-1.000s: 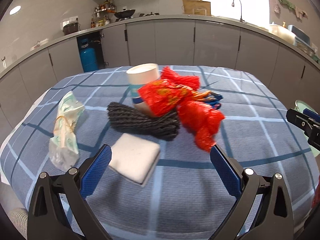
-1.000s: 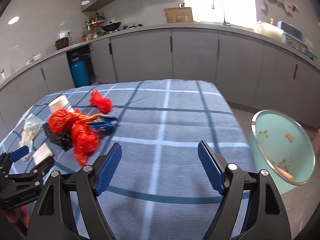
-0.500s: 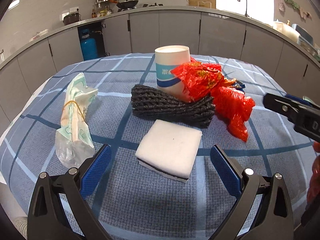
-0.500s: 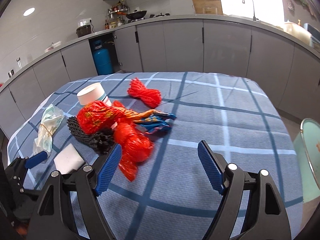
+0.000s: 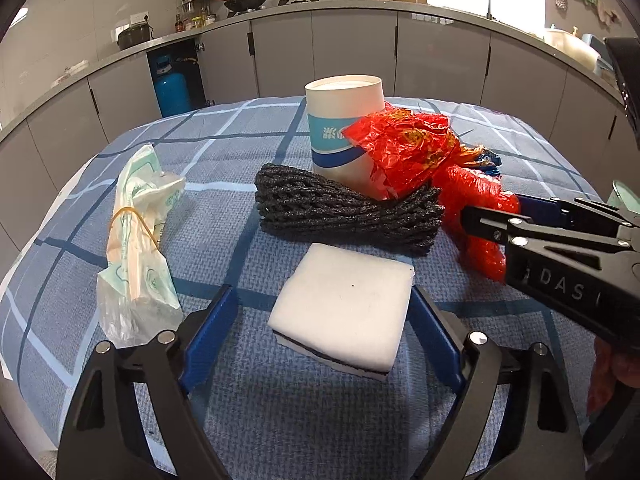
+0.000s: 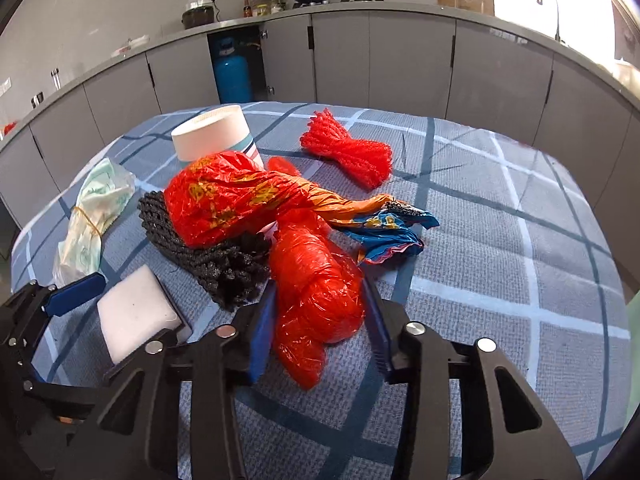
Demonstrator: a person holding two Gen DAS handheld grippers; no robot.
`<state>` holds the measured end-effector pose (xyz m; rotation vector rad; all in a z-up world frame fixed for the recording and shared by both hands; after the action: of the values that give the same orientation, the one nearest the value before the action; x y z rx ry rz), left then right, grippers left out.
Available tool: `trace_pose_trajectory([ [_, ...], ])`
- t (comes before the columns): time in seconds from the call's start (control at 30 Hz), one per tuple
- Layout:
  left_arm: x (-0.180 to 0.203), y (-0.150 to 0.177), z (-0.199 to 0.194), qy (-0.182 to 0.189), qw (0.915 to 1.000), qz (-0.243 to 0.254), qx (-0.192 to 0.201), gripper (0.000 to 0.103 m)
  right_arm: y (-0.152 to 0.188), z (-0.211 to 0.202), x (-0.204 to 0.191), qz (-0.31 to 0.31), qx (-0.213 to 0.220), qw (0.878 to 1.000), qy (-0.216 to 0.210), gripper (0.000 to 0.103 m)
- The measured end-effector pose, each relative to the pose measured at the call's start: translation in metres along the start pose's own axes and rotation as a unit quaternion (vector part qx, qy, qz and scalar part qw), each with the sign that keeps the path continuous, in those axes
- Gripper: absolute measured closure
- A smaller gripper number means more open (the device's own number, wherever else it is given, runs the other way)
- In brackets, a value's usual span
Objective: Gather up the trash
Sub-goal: 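Grasp the red mesh bag with the right tool while the left tool grasps the white sponge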
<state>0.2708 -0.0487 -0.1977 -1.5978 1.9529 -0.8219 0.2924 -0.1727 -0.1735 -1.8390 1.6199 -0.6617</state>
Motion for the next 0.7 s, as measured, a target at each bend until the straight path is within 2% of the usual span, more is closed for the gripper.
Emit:
trace_pose_trajectory([
  [0.1,0.004,0.000,0.001,-0.001,0.9999,0.010,0.000,0.023,0.006,-0.002,0.003,0.005,-0.007,1.000,-0.008,0.069],
  [0.27,0.006,0.000,0.001,-0.001,0.9999,0.013,0.000,0.025,0.018,-0.014,0.013,0.009,-0.008,1.000,-0.004,0.070],
  [0.43,0.012,0.000,0.003,0.002,0.9996,0.029,-0.004,0.034,0.027,-0.024,0.022,0.000,-0.009,1.000,0.001,0.072],
  [0.5,0.015,0.000,0.002,0.003,0.9993,0.037,-0.002,0.040,0.030,-0.028,0.027,-0.004,-0.009,1.000,0.002,0.073],
  [0.6,0.019,-0.001,0.001,-0.007,0.9988,0.048,0.003,0.042,0.035,-0.037,0.038,0.008,-0.007,1.000,-0.004,0.074],
  [0.7,0.019,-0.001,0.000,-0.005,0.9995,0.032,0.004,0.043,0.038,-0.044,0.048,0.023,-0.003,1.000,-0.017,0.076],
])
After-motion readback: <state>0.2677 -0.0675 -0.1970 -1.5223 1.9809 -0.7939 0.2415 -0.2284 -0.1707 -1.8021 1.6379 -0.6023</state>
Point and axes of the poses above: each gripper's, at about its wrist camera, not at the fingertips, and z roughly the way its jaws point, x to its right, y to its underside, the point moved 10 cm from there along z, roughly the way its jaws point, and after that the axes turned 4 degrees about y, right-handed, at the moved point
